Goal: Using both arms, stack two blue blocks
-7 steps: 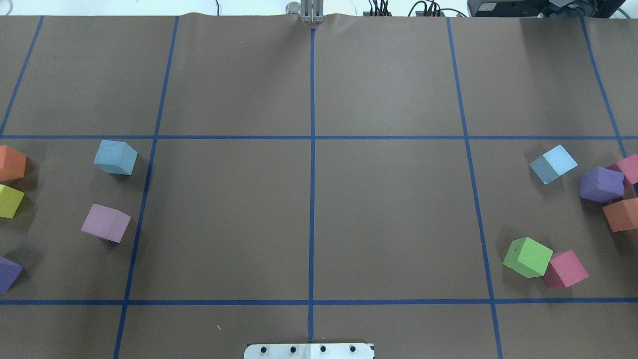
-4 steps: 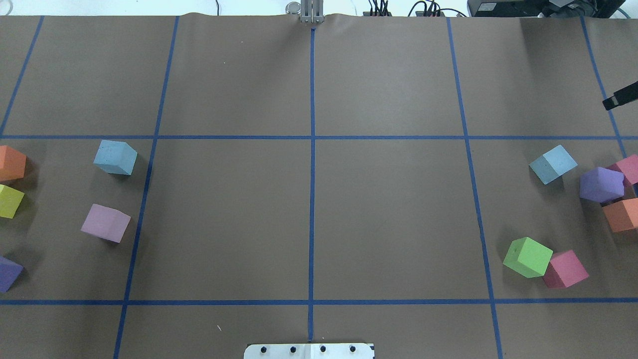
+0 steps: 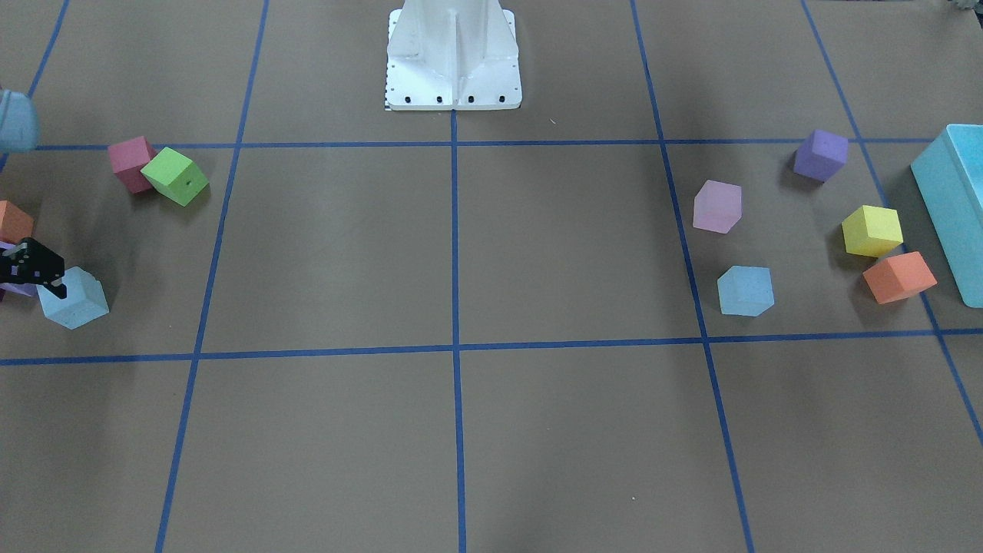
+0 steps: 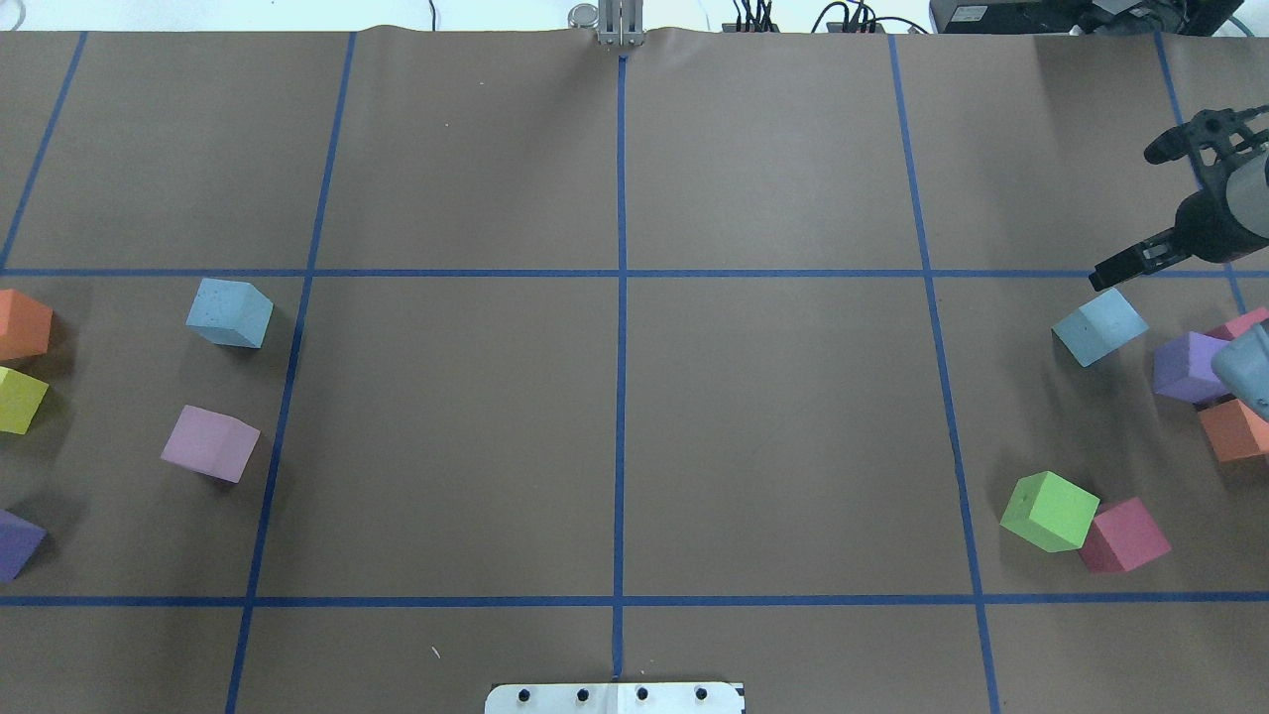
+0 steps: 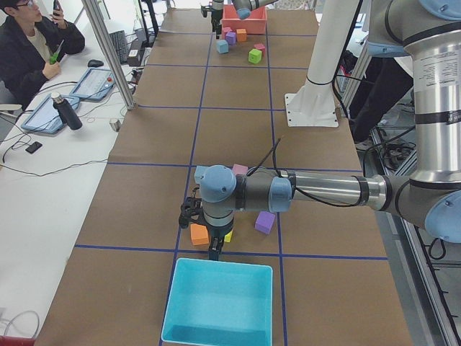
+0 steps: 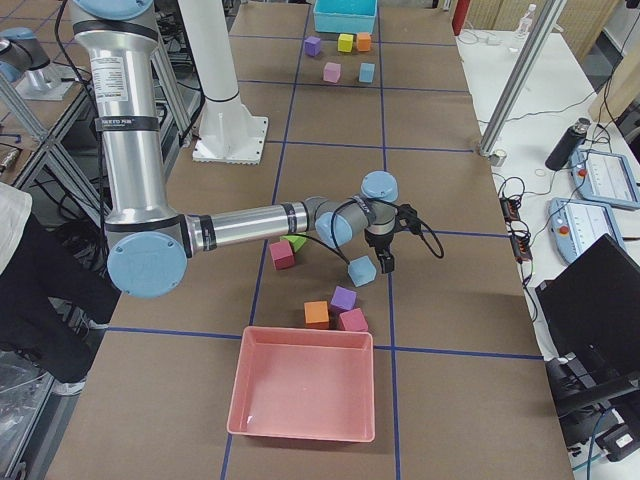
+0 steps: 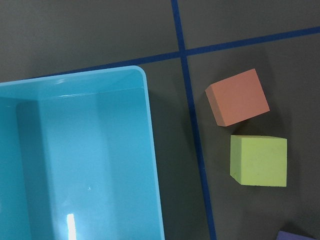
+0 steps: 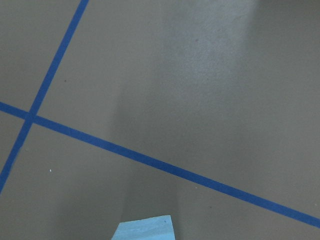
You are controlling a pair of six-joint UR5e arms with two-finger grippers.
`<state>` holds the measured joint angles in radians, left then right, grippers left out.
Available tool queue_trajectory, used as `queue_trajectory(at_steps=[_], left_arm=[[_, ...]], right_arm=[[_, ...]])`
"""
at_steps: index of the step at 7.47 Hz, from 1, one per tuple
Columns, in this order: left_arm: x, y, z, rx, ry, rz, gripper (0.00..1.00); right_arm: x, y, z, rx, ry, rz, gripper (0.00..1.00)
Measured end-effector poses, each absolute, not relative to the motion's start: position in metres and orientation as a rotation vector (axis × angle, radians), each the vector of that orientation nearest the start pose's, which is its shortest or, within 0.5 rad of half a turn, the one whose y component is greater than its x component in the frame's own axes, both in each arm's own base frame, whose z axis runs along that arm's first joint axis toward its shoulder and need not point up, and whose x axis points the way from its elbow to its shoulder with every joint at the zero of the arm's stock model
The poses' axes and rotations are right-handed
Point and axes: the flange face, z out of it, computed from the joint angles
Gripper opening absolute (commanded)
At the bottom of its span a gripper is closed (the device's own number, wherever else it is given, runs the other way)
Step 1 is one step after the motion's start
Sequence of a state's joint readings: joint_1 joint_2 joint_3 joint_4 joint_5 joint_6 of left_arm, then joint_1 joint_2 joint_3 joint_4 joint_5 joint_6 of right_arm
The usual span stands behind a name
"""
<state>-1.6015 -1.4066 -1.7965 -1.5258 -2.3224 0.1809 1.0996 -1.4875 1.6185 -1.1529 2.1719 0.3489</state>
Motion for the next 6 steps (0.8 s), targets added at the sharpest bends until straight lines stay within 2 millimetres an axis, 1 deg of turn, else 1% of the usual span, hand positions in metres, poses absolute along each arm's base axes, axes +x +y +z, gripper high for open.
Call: queue_trajectory(at_steps=[2, 5, 6], left_arm=[[-0.078, -0.422, 0.627, 0.111, 0.745, 0.153, 0.98], [-0.078, -0.423, 0.625, 0.124, 0.744, 0.15, 0.98], [-0.079, -0.422, 0.626, 0.123, 0.744, 0.149, 0.98]], right_arm=[[-0.201, -0.519, 0.558, 0.236, -0.747, -0.284, 1.0], [-0.213, -0.508, 0.579, 0.197, -0.73, -0.311, 0.98], [-0.218, -0.506, 0.588, 0.186, -0.716, -0.319, 0.85]])
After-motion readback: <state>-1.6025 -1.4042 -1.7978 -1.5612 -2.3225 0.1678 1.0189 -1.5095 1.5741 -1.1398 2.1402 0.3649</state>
